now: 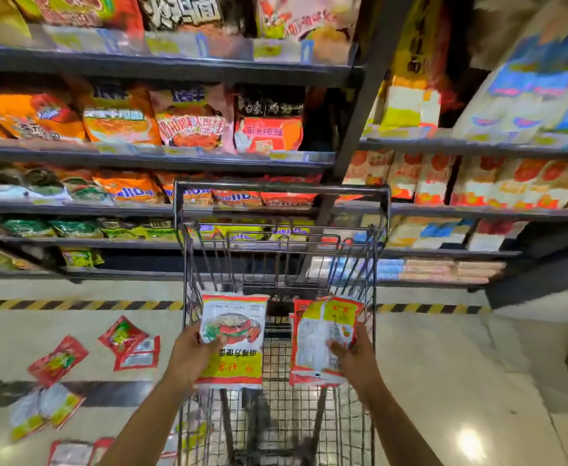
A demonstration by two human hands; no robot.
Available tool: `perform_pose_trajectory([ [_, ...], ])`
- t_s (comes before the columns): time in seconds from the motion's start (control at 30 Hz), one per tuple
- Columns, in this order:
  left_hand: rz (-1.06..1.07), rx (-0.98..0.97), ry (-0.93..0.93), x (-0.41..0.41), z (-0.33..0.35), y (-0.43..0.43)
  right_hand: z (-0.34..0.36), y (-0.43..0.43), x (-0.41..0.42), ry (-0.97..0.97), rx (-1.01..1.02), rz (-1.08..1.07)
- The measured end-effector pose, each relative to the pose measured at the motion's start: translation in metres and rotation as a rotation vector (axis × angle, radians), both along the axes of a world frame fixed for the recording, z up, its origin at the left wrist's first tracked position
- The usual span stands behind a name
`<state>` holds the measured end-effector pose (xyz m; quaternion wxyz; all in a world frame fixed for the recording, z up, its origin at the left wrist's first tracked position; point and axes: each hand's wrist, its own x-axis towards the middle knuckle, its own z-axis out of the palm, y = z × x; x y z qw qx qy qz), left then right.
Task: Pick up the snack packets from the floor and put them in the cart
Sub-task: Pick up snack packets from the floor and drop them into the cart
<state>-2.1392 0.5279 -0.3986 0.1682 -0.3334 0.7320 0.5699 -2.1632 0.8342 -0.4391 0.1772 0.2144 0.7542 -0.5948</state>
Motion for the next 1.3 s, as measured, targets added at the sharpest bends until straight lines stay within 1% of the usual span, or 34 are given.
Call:
perform_pose_trajectory([
  [0.07, -0.008, -0.026, -0.054, -0.012, -0.019, -0.002, -0.021, -0.001, -0.016, -0.003, 0.027, 0.001],
  [0.13, 0.029, -0.017, -0.095, -0.025, -0.050, -0.003, -0.048, -0.004, -0.033, -0.050, 0.032, 0.005],
  [0.2, 0.037, -0.060, -0.136, -0.036, -0.075, -0.003, -0.073, -0.006, -0.047, -0.091, 0.035, -0.011],
  [0.27, 0.079, -0.060, -0.186, -0.044, -0.103, -0.005, -0.098, -0.008, -0.055, -0.123, 0.042, 0.001],
  [0.33, 0.129, -0.014, -0.186, -0.047, -0.134, -0.010, -0.122, -0.007, -0.058, -0.160, 0.096, 0.001],
  [0.47, 0.090, -0.021, -0.294, -0.043, -0.213, -0.032, -0.145, -0.001, -0.055, -0.197, 0.240, -0.009],
  [0.53, 0.091, -0.058, -0.293, -0.047, -0.218, -0.027, -0.148, -0.001, -0.052, -0.160, 0.382, 0.030],
  [0.6, 0.080, -0.131, -0.256, -0.051, -0.208, -0.018, -0.151, -0.005, -0.047, -0.110, 0.532, 0.102],
  [0.7, -0.002, -0.358, -0.198, -0.051, -0.185, -0.003, -0.151, -0.014, -0.043, -0.074, 0.710, 0.174],
  [0.77, -0.033, -0.504, -0.161, -0.048, -0.175, 0.005, -0.152, -0.017, -0.040, -0.041, 0.880, 0.281],
  [0.8, -0.081, -0.573, -0.158, -0.045, -0.172, 0.008, -0.152, -0.018, -0.039, -0.032, 0.983, 0.347],
  [0.87, -0.234, -0.689, -0.182, -0.036, -0.169, 0.013, -0.152, -0.018, -0.037, -0.004, 1.116, 0.422],
  [1.0, -0.495, -0.826, -0.151, -0.017, -0.145, 0.016, -0.133, -0.015, -0.035, 0.112, 1.184, 0.564],
  [1.07, -0.597, -0.867, -0.054, -0.007, -0.127, 0.014, -0.112, -0.020, -0.032, 0.173, 1.168, 0.547],
  [1.13, -0.650, -0.879, 0.072, 0.003, -0.103, 0.010, -0.085, -0.028, -0.025, 0.234, 1.149, 0.541],
  [1.2, -0.690, -0.914, 0.176, 0.015, -0.078, 0.003, -0.057, -0.037, -0.016, 0.311, 1.141, 0.595],
  [1.3, -0.657, -0.967, 0.237, 0.039, -0.038, -0.015, -0.016, -0.058, 0.000, 0.408, 1.133, 0.657],
])
